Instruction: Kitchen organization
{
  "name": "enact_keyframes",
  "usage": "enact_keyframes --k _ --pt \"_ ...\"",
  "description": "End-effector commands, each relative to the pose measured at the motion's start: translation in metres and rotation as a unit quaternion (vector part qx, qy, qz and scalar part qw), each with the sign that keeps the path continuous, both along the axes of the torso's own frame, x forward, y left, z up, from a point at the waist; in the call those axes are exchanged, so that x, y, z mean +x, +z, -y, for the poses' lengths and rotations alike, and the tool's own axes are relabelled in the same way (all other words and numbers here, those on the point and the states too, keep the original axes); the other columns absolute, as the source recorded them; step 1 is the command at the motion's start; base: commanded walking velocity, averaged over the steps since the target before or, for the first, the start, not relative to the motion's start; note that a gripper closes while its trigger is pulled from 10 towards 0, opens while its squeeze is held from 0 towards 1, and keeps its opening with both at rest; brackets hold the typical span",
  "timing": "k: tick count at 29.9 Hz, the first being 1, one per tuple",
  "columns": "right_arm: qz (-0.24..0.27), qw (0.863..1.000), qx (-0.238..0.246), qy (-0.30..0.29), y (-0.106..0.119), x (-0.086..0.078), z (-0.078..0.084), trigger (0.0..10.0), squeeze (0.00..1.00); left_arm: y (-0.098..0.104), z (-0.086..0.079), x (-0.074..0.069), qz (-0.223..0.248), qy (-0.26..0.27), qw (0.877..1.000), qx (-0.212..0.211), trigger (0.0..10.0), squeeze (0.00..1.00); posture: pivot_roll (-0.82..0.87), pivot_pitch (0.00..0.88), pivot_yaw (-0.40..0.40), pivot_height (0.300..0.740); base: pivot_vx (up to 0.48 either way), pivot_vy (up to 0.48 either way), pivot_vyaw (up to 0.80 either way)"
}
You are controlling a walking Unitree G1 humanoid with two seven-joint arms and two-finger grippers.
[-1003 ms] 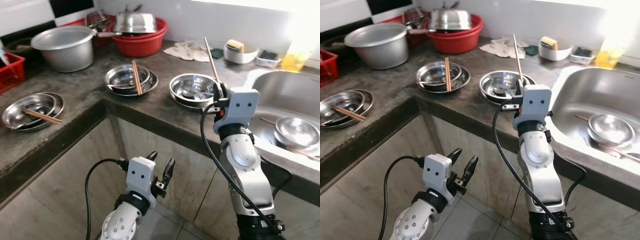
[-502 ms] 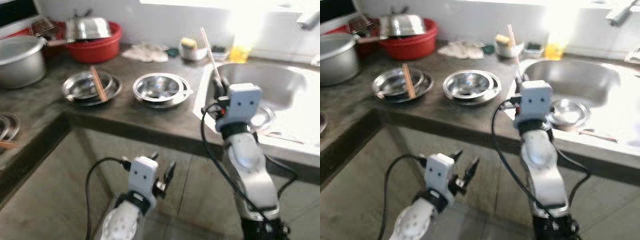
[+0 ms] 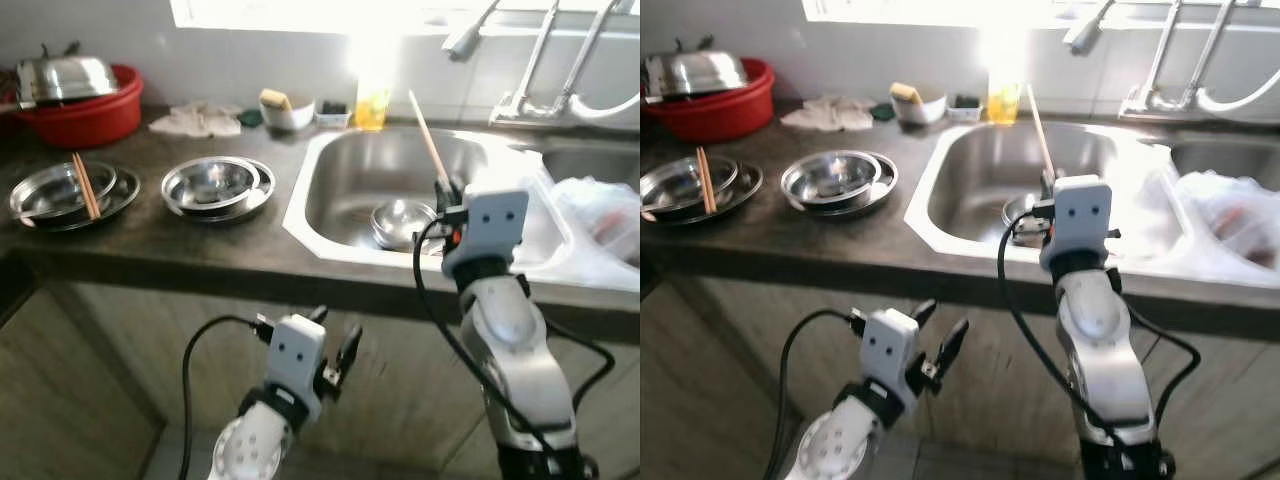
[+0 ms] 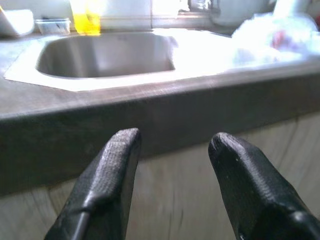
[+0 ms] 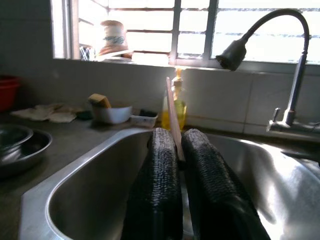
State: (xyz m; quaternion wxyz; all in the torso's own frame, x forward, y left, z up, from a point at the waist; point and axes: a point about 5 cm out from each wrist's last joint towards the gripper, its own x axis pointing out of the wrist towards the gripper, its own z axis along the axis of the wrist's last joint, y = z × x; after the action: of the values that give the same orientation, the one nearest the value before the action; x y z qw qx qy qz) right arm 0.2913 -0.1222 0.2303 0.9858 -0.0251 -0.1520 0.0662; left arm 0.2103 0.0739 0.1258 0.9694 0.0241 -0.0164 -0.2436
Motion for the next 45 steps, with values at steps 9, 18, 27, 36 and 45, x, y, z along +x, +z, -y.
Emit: enact_keyframes --k 9,18,27,36,45 --pt "-0.083 0.996 -0.023 0.02 -0.011 0.022 0.015 10.0 0.0 0.006 -0.004 0.007 0.002 0.041 0.999 -0.024 10.0 0.0 0.07 0.082 -0.014 0.74 0.081 0.0 0.0" --pt "-0.141 0.987 -0.056 0.056 -0.013 0.05 0.008 10.0 0.0 0.011 -0.002 0.006 0.008 0.049 0.999 -0.011 10.0 0.0 0.07 0.107 -0.028 0.74 0.0 0.0 0.0" --pt "-0.178 0.98 -0.052 0.066 -0.006 0.092 0.003 10.0 0.0 0.015 0.001 -0.001 0.005 0.055 0.998 -0.033 10.0 0.0 0.09 0.146 -0.045 0.74 0.0 0.0 0.0" --pt "-0.158 0.985 -0.044 0.06 0.0 0.105 0.003 10.0 1.0 0.015 -0.003 -0.005 -0.003 0.065 0.997 -0.03 10.0 0.0 0.1 0.168 -0.05 0.74 0.0 0.0 0.0" --pt "-0.078 0.996 -0.018 0.045 0.008 0.088 0.012 10.0 0.0 0.016 -0.001 -0.002 -0.004 0.063 0.998 -0.03 10.0 0.0 0.09 0.156 -0.038 0.74 0.0 0.0 0.0"
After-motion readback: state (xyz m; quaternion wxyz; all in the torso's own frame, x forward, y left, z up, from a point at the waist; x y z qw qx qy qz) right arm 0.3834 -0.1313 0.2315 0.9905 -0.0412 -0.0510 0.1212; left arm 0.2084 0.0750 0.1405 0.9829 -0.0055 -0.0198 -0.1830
